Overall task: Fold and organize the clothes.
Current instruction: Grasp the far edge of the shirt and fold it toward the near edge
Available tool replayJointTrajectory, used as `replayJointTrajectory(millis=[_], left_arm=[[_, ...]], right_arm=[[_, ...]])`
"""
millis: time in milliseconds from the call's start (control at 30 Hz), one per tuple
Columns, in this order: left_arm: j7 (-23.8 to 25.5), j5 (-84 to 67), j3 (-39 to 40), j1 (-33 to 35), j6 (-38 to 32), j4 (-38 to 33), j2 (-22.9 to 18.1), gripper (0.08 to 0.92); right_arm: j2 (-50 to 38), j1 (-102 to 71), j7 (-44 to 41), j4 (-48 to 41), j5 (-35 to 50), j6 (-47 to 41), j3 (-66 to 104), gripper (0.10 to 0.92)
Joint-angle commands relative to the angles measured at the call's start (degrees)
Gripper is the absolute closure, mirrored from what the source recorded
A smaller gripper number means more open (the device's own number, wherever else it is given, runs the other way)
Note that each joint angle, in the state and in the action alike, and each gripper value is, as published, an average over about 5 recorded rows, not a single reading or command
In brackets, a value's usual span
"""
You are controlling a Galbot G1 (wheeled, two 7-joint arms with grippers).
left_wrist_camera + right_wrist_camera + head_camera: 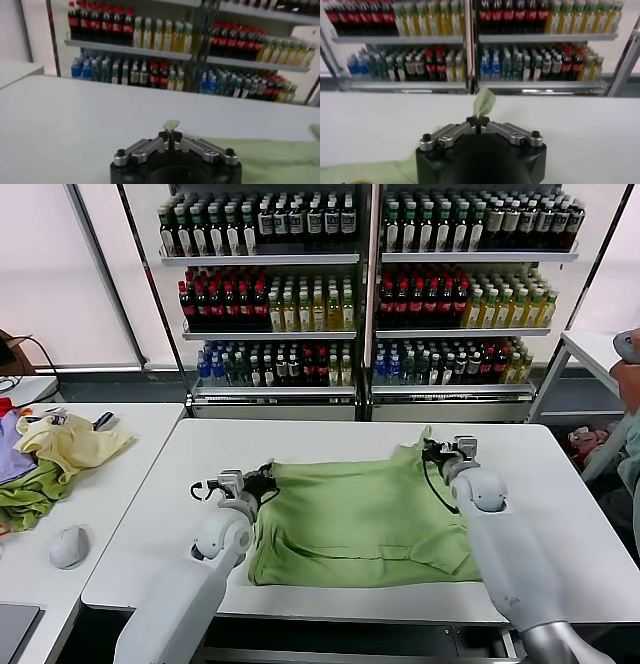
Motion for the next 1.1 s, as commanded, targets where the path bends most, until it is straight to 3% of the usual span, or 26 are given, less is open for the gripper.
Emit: replayJointTrajectory(millis=[33, 433, 733, 833, 1100], left_arm=[[1.17, -0.64, -2.92, 10.27, -1.35, -15.55, 2.96, 0.903], [2.58, 0.31, -6.33, 22.18, 1.32, -21.92, 6.44, 0.903], [5.03, 7.94, -5.72, 23.78, 2.83, -19.93, 6.96, 0.901], [5.29, 10.58, -5.4, 23.46, 2.43, -19.38, 6.57, 0.868], [1.07, 16.21, -6.84, 26.92, 0.16, -23.2, 2.8, 0.647]], right_arm=[[-4.89, -15.32, 0.29, 24.06, 3.73, -0.03, 7.63, 0.912], [-4.66, -36.12, 1.09, 37.93, 3.23, -1.43, 18.44, 0.912], [-1.88, -38.14, 2.01, 34.52, -3.02, -3.66, 16.31, 0.912], [-1.42, -37.38, 2.13, 33.08, -4.62, -3.93, 14.95, 0.881], [-1.01, -40.36, 1.96, 36.86, -6.16, -2.89, 15.88, 0.674]])
